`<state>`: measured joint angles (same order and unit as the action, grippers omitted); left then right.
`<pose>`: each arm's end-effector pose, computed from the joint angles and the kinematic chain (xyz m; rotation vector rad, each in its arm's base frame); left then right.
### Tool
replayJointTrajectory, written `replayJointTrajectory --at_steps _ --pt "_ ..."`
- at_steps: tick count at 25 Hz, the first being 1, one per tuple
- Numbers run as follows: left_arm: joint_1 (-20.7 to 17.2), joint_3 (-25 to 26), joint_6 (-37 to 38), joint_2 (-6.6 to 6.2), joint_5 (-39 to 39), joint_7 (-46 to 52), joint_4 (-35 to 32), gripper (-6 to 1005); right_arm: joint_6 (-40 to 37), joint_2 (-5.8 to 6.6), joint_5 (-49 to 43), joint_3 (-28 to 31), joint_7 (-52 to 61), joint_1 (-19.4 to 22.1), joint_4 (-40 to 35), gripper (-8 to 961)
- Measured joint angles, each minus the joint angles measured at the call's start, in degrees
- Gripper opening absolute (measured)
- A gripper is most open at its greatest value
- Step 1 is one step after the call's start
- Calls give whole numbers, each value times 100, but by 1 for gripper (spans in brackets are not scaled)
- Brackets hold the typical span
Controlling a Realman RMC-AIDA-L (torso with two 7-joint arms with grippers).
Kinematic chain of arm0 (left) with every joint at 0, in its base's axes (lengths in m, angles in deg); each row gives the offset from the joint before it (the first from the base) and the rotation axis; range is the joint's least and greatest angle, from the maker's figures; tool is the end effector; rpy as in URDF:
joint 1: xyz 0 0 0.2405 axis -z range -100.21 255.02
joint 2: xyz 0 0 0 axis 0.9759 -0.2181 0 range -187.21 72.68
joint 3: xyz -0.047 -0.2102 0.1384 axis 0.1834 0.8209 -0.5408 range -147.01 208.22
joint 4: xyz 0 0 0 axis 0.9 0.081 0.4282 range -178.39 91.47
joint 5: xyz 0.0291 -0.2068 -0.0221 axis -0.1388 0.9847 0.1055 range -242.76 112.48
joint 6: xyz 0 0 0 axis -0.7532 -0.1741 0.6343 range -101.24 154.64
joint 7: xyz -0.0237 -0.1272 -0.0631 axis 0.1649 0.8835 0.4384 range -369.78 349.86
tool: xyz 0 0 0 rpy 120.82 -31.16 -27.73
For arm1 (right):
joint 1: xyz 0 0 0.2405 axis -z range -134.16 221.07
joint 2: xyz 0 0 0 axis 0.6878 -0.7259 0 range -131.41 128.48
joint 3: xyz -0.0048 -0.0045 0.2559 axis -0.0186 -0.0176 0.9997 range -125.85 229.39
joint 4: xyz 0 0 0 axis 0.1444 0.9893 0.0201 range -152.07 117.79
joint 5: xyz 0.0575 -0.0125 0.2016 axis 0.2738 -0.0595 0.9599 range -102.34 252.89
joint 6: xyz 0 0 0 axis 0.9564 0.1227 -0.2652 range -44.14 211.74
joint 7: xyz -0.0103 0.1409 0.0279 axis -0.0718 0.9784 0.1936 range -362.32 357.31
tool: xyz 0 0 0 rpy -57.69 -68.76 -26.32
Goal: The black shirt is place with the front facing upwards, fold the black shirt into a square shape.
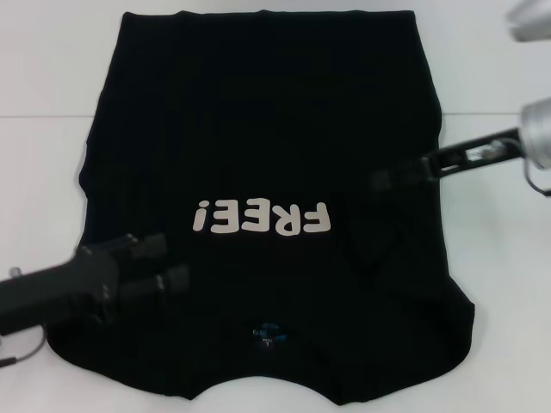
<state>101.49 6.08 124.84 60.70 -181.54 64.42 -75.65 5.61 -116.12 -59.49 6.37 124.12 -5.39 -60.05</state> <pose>-0.3033 0.2844 0.0207 -2.5506 -0.7724 -0.9272 0.1950 0.4276 0.0253 -2.5723 1.1638 0.2121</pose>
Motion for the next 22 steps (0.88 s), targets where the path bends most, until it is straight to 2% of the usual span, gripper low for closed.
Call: replayJointTrajectory --at_steps 2,3,7,10,11,12,15,17,22 --pt "24 190 27 -53 45 591 -26 774 -251 65 613 271 -599 387 46 634" --pt "38 233 32 -92 54 915 -34 774 -390 88 908 380 -928 564 95 640" --pt "137 277 34 -381 -18 2337 -44 772 -1005 120 1956 701 -2634 1360 370 663" --pt "187 259 40 -547 -216 3234 -131 770 -1293 -7 2356 800 -4122 1940 494 681" --pt "224 258 35 -671 -499 3997 -290 770 -1322 -77 2434 833 -4460 2091 510 681" --pt "224 258 35 -671 -499 3997 -290 769 -1338 -135 2476 859 -4760 2211 524 682" --pt "295 232 78 -805 -1202 4899 -734 768 -1352 -332 2470 897 -5510 2428 599 683" --pt "356 195 126 -858 -1720 5292 -1022 767 -1313 -409 2417 896 -5831 2458 717 682" --pt "580 138 328 -990 -3053 6157 -1798 767 -1031 -460 2389 855 -6268 2407 1047 681"
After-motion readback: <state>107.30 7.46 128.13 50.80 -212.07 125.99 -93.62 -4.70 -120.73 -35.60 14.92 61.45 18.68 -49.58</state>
